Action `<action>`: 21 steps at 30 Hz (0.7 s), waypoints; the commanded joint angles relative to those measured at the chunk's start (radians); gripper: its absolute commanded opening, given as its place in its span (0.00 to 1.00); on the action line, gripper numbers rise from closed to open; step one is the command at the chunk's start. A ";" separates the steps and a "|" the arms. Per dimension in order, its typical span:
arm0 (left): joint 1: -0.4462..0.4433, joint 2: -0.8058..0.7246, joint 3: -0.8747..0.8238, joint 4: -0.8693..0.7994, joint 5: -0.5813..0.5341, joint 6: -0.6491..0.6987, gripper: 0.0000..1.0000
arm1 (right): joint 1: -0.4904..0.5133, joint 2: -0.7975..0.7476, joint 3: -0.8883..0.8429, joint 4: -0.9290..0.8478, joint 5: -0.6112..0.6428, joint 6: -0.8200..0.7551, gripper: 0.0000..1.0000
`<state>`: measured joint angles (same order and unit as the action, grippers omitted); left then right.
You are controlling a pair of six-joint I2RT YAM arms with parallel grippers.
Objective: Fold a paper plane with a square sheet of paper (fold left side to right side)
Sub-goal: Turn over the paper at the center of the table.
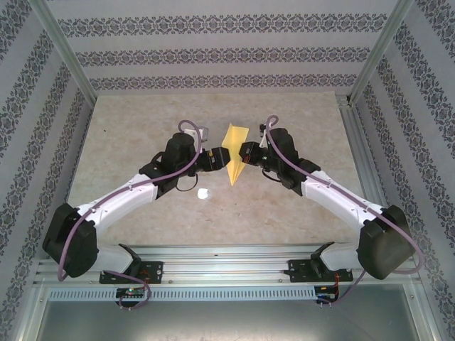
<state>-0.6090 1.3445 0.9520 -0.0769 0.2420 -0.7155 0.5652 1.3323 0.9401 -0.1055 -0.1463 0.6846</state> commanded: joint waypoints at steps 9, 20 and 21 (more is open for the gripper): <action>0.244 -0.166 0.283 -0.433 0.180 -0.081 0.97 | 0.080 -0.178 -0.080 0.054 0.424 -1.020 0.00; 0.214 -0.080 0.207 -0.212 0.319 -0.229 1.00 | 0.313 -0.215 -0.299 0.439 0.731 -1.622 0.00; 0.207 -0.074 0.193 -0.198 0.322 -0.233 1.00 | 0.327 -0.212 -0.303 0.450 0.741 -1.647 0.00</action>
<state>-0.3801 1.2625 1.1652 -0.3714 0.5091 -0.8936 0.8566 1.1137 0.6460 0.2028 0.4610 -0.7490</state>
